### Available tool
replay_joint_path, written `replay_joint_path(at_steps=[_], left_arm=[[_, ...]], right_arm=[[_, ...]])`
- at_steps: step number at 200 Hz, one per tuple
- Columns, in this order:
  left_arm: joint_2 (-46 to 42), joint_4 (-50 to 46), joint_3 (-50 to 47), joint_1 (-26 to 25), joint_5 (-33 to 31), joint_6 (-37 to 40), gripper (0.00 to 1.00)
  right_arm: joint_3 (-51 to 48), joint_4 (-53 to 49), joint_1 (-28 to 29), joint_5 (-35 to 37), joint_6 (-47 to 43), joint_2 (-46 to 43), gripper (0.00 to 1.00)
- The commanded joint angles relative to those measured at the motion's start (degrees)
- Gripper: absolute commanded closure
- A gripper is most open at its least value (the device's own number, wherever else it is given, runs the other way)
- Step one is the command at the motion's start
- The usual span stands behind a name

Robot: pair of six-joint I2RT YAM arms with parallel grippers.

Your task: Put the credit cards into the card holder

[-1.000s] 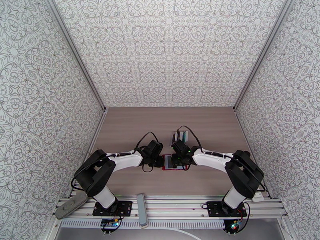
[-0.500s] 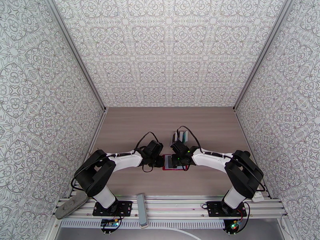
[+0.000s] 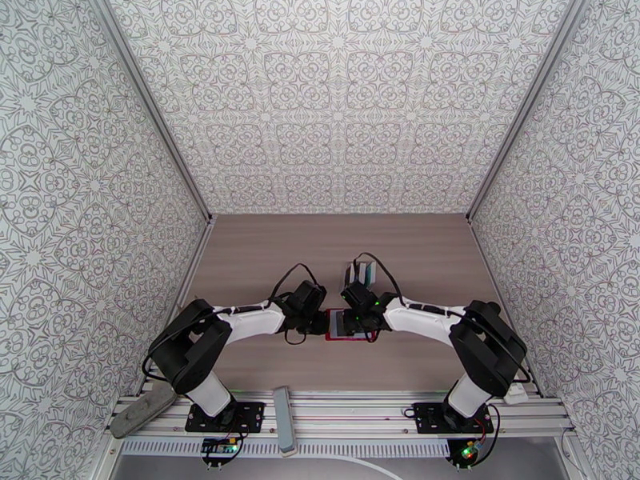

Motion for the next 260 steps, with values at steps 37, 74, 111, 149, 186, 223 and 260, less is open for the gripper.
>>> replay_joint_path(at_steps=[37, 74, 111, 149, 186, 223, 260], left_arm=[[1.81, 0.3, -1.57, 0.17, -0.4, -0.82, 0.87], [1.81, 0.3, -1.48, 0.17, 1.21, -0.81, 0.87], [1.81, 0.3, -1.5, 0.26, 1.21, -0.72, 0.87], [1.9, 0.38, -1.48, 0.24, 1.29, -0.72, 0.87], [1.9, 0.39, -1.55, 0.4, 1.16, -0.63, 0.87], [1.9, 0.71, -1.84, 0.44, 1.38, -0.72, 0.87], [1.97, 0.65, -1.81, 0.59, 1.51, -0.64, 0.87]], right_arm=[[2.27, 0.87, 1.05, -1.07, -0.44, 1.64, 0.7], [3.06, 0.65, 1.46, -1.27, -0.52, 2.03, 0.69], [3.59, 0.65, 1.84, -1.36, -0.44, 2.48, 0.7], [3.76, 0.69, 1.99, -1.37, -0.35, 2.74, 0.7], [4.03, 0.82, 2.18, -1.52, -0.34, 3.09, 0.7], [4.42, 0.83, 2.29, -1.71, -0.32, 3.44, 0.7], [4.95, 0.95, 2.43, -1.88, -0.43, 3.84, 0.7]])
